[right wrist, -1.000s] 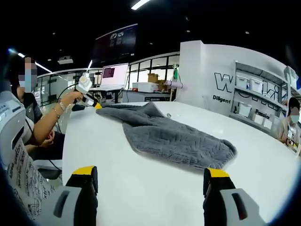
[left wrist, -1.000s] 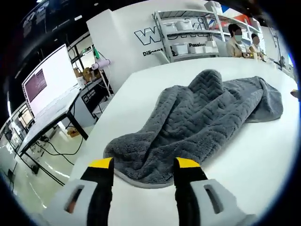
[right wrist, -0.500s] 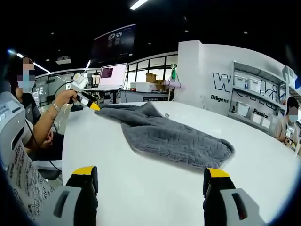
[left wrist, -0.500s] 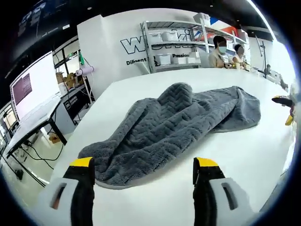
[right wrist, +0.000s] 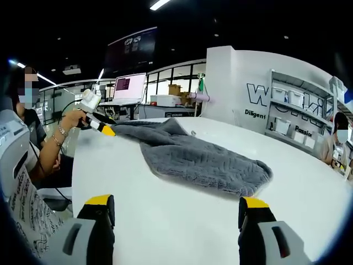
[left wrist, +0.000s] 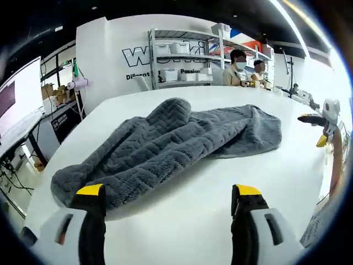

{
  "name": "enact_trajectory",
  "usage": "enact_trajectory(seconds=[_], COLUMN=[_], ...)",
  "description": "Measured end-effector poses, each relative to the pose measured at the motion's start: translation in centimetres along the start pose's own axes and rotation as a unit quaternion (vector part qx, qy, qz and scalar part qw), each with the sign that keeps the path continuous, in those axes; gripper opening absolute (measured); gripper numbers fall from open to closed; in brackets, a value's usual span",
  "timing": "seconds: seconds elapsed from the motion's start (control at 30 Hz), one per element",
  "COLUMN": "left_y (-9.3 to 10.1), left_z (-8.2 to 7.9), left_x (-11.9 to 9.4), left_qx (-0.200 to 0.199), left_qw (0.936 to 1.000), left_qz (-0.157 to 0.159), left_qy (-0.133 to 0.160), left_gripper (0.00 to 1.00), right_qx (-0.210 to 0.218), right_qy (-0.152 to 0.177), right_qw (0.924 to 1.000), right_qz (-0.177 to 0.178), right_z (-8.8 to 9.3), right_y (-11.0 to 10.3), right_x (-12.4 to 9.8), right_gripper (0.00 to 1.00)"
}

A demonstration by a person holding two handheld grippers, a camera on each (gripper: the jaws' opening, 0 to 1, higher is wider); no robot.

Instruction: Fold the towel on the table until its edges align and the towel forms a compact rectangular stack.

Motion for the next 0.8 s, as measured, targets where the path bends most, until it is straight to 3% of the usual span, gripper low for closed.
enact_trajectory(seconds=[0.23, 0.33, 0.67, 0.8], left_y=[2.7, 3.5, 4.9, 4.9], left_z=[-0.1, -0.1, 0.4, 0.9], left_x=[-0.9, -1.2, -1.7, -2.0], left_qx=[0.005, 0.015, 0.029, 0.024], left_qw=[0.9983, 0.9977, 0.9946, 0.9936], left_qz=[0.050, 0.055, 0.085, 0.094], left_qy=[0.031, 0.037, 0.052, 0.057], left_gripper=[1.00, 1.00, 1.00, 1.00], right_qx=[-0.003, -0.008, -0.025, -0.052], right_qy=[-0.009, -0.012, -0.026, -0.040], right_qw=[1.0000, 0.9999, 0.9992, 0.9976], right_qz=[0.003, 0.002, 0.014, 0.023], right_z=[-0.3, -0.6, -1.3, -2.0], right_y=[-0.1, -0.3, -0.3, 0.5], right_x=[0.5, 0.7, 0.9, 1.1], right_gripper=[0.97, 0.97, 0.97, 0.96])
Point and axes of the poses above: the point that each gripper's makers call its tool centre point, and the gripper's own axes: x roughly forward along the fingers, y roughly to its right, z roughly out of its underside, the point moved 8 cm from there along -x, roughly backward along the fingers, and after that the axes turned 2 degrees about z, right-handed, at the moved point
